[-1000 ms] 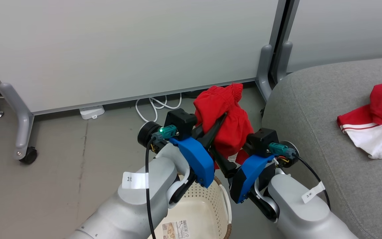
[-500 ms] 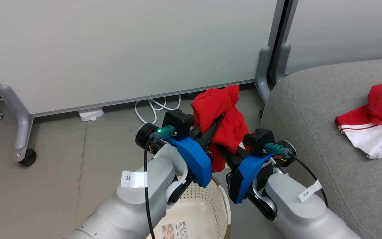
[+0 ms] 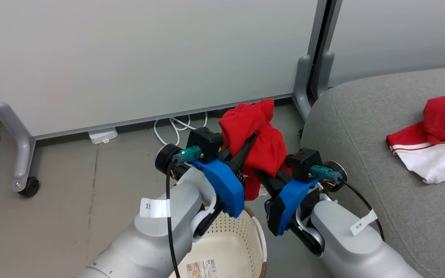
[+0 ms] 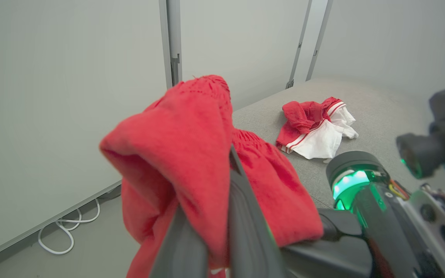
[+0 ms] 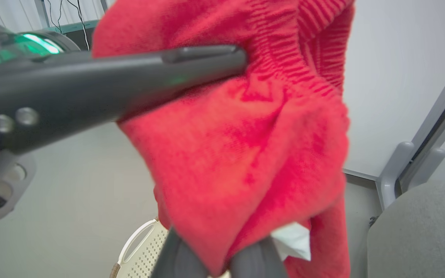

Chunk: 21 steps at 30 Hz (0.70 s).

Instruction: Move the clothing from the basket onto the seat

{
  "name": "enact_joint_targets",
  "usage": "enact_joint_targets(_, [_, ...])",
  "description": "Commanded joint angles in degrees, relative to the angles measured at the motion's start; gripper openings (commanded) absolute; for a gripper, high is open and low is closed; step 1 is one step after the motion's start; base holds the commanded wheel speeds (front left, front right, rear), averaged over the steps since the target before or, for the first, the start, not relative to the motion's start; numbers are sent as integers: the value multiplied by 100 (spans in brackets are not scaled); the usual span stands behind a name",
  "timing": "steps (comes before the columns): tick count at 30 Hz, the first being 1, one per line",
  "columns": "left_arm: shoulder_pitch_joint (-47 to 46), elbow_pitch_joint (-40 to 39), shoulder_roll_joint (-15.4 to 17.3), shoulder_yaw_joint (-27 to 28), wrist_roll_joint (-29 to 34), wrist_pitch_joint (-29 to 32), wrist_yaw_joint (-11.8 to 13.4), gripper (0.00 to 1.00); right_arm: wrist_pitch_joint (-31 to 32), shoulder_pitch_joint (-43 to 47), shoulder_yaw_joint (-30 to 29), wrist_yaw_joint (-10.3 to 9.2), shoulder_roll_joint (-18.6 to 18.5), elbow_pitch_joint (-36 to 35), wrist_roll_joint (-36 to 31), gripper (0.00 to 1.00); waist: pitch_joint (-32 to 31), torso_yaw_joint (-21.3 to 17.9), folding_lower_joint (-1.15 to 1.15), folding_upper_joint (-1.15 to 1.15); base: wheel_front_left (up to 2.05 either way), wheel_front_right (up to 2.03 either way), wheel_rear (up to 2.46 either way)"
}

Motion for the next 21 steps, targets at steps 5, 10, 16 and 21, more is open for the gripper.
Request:
enact_joint_targets(5, [0,59,-1,18,-27,-38,-3,100,-19,96,-23,1,-30,-41,-51,0,-26,-21,0,0,0,0,0])
enact_joint_targets(10, [50,101,7,18,-22,-39,-3,100,-19,119,-64,1,-47,-71,-54,0,-47,-40,0,0,0,0,0])
enact_joint_targets(16, [184,39,133,170,77,-41,56,100,-20,148,-121,1,-82,-124,-84,0,-48,-47,0,0,0,0,0])
enact_joint_targets(21, [502,-381,339,530,335,-43,114,100,-20,210,-171,1,-127,-181,-156,0,-28,-53,0,0,0,0,0])
